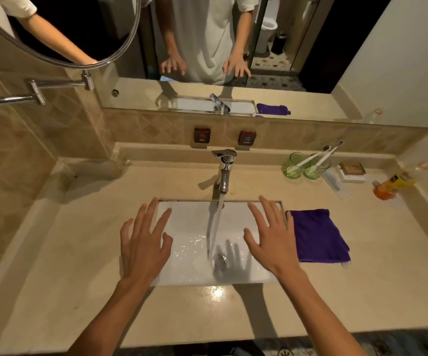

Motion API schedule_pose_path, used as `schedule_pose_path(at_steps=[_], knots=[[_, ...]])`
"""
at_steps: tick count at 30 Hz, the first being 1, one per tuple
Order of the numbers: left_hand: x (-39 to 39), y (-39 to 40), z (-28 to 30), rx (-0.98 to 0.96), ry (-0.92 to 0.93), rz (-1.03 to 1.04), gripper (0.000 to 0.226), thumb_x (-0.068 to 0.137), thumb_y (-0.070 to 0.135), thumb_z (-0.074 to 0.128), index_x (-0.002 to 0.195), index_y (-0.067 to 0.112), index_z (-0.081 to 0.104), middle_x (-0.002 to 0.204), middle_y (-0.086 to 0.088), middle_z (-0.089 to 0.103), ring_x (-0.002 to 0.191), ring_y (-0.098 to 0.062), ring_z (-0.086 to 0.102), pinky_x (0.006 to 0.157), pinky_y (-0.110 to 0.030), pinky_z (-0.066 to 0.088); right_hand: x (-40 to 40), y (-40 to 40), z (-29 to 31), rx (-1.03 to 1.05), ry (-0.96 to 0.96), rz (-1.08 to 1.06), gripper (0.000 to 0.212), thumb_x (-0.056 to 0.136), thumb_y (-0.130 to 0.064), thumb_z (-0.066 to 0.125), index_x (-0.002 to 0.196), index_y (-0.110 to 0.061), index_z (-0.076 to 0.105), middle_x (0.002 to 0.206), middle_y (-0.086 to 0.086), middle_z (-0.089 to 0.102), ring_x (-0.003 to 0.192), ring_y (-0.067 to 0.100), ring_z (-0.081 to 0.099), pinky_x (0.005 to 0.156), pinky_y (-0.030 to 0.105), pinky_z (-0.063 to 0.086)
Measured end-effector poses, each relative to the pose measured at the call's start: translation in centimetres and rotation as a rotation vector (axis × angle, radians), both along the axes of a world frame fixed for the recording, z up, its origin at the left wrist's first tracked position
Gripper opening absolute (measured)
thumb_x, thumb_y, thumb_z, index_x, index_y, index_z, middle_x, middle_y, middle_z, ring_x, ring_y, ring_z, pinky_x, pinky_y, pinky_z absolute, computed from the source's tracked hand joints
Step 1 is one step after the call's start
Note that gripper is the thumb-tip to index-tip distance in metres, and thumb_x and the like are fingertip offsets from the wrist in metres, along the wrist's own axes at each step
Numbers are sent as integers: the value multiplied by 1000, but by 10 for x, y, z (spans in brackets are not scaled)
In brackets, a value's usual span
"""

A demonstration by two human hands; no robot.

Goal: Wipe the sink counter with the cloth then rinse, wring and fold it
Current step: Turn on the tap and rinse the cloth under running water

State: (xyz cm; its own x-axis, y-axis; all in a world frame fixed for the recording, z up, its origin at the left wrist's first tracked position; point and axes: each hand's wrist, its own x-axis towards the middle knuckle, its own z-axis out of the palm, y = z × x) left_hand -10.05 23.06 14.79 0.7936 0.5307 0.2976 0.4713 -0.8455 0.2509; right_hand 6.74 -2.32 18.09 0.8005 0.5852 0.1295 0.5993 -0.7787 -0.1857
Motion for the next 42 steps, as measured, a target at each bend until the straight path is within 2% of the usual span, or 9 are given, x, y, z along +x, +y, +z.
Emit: schedule_pose_path(at_steps=[3,6,12,19,26,30,34,38,42], knots=[[-3,-13,-10,9,17,-16,60,89,31,43,149,32,49,167,0,29,153,-22,30,116,-49,26,-12,-13,-13,-23,26,-14,62,96,-53,37,155,-36,28,168,-2,15,154,24,13,121,61,13],[-3,-27,-17,7,29,-40,59,89,31,46,149,32,49,166,1,30,152,-21,31,116,-49,26,-16,-24,-22,-47,41,-41,62,96,-55,34,156,-38,26,168,-4,15,154,22,12,121,60,13],[12,-57,-19,-20,14,-65,58,90,32,44,148,33,50,166,1,31,150,-20,32,116,-45,24,-9,-50,-34,-55,56,-88,59,97,-55,35,154,-37,32,165,-2,24,151,23,24,119,59,19],[50,-106,-24,-53,36,-110,58,91,33,44,148,34,50,167,3,29,151,-19,32,116,-46,26,20,-98,-41,-55,63,-123,58,99,-54,31,154,-36,31,165,-1,26,151,24,26,119,58,23],[106,-171,-25,-97,55,-139,58,94,36,41,151,36,44,167,2,28,152,-21,31,117,-49,28,66,-166,-43,-46,140,-129,55,102,-54,29,155,-40,27,167,-7,14,154,19,12,124,54,11],[138,-210,-32,-138,89,-152,59,93,35,47,152,36,42,168,3,26,152,-21,31,118,-48,27,95,-200,-45,-77,143,-125,55,102,-53,27,156,-41,25,168,-6,13,154,18,12,124,50,12],[167,-246,-42,-150,140,-160,60,91,34,54,150,35,46,166,1,32,147,-22,39,114,-48,36,123,-229,-53,-109,170,-134,53,104,-54,24,156,-43,20,168,-6,11,154,16,10,123,51,11],[191,-278,-56,-201,212,-138,55,91,36,56,146,35,51,164,2,36,142,-21,47,112,-44,36,148,-251,-62,-119,204,-146,52,104,-52,24,156,-43,21,167,-7,13,153,16,12,123,51,14],[214,-296,-70,-259,270,-118,58,87,37,68,144,33,54,161,1,42,135,-22,56,103,-44,47,173,-260,-77,-98,219,-161,52,103,-48,25,152,-36,37,163,-2,29,147,22,32,117,50,31]])
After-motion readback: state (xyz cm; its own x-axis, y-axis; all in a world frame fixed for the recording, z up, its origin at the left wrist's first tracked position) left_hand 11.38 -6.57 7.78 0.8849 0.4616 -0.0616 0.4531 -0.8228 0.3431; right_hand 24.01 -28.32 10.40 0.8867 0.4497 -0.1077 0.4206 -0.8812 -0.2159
